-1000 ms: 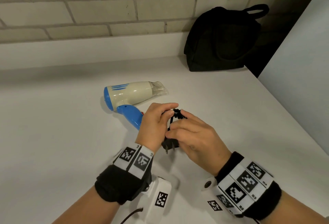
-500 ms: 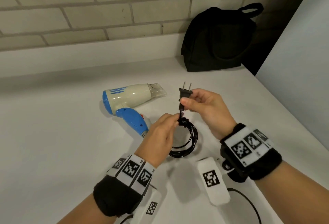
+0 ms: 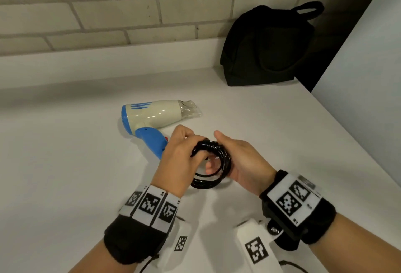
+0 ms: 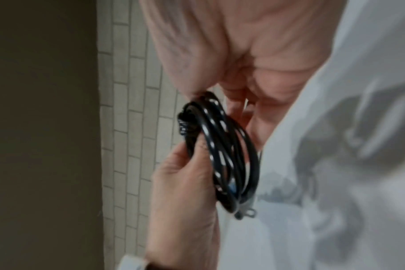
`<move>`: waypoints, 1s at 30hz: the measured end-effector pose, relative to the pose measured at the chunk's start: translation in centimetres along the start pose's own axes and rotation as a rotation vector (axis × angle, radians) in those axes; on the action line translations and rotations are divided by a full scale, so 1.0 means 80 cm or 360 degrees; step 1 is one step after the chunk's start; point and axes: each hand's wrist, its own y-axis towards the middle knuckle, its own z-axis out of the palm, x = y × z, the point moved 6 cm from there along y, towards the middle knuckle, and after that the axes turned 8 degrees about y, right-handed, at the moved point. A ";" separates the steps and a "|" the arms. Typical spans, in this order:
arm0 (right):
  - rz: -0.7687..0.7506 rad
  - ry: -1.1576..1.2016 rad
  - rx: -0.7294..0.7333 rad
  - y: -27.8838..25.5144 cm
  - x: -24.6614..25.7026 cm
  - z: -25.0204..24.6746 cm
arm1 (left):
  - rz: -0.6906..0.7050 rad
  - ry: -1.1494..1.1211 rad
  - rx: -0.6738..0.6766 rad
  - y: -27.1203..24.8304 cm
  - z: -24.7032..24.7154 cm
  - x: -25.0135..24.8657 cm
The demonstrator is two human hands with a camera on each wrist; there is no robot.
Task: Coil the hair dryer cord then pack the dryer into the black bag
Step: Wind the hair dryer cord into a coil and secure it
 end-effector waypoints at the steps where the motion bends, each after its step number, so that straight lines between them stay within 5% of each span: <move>1: -0.0067 -0.0026 0.0032 -0.006 0.003 0.004 | -0.0020 0.0006 -0.0008 0.002 -0.001 0.002; 6: -0.0411 -0.0547 -0.0077 -0.015 0.004 0.003 | -0.0320 -0.0219 0.0160 0.000 0.008 0.013; 11: -0.0585 -0.0575 -0.0230 -0.016 -0.002 -0.009 | -0.0649 -0.0507 0.0404 -0.005 0.011 0.022; 20: -0.0729 -0.0836 -0.0124 -0.023 0.016 0.002 | -0.1033 -0.1290 0.0523 -0.013 0.010 0.035; 26: -0.0511 -0.0217 -0.0022 -0.017 0.005 0.004 | -0.1177 -0.1656 0.0490 -0.018 0.016 0.035; 30: -0.0298 0.0284 -0.0042 -0.021 -0.007 0.010 | -0.1130 -0.1646 0.0277 -0.009 0.007 0.041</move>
